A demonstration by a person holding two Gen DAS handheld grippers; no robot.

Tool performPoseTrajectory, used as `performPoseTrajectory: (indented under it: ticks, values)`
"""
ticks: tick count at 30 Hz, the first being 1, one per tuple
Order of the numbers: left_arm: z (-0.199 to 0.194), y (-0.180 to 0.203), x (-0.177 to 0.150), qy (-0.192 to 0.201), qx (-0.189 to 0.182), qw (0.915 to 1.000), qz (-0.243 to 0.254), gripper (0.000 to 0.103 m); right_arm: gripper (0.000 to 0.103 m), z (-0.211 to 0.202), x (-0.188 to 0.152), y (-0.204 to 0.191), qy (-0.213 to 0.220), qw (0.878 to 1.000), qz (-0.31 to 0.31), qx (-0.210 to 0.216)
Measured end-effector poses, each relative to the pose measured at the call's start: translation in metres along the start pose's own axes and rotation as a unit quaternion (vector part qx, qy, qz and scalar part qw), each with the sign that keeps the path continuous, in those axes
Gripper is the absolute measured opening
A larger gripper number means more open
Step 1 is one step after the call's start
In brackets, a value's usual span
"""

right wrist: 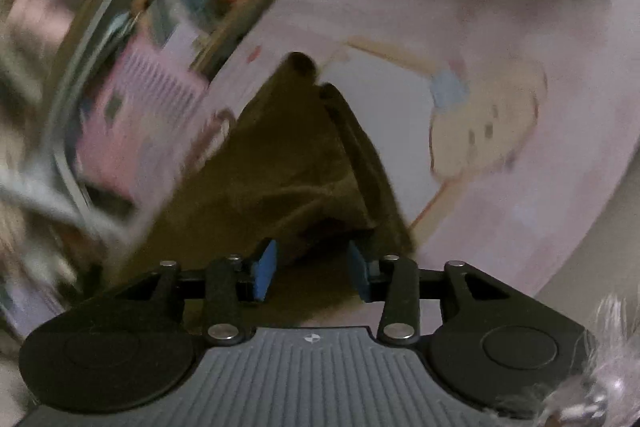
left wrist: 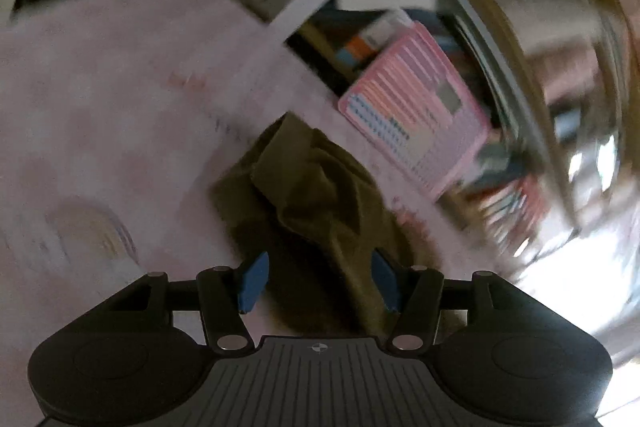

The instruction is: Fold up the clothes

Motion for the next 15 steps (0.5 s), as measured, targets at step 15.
performPoseTrajectory:
  ticks: [15]
  values:
    - [0.049,-0.004,0.011,-0.045,0.004,0.9803,-0.192,0.055,0.036,0.041,0.012,0.024,0.006,0.983,0.184,0.017]
Point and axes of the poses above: each gripper's, at about its wrist camera, not at the fingertips, and z roughly the way its jaws point, y to its right, x to its top, the point moved 10 cm from there along z, roughly the way its jaws point, and after that the axes turned 8 degrees about x, right-handed, at the moved point
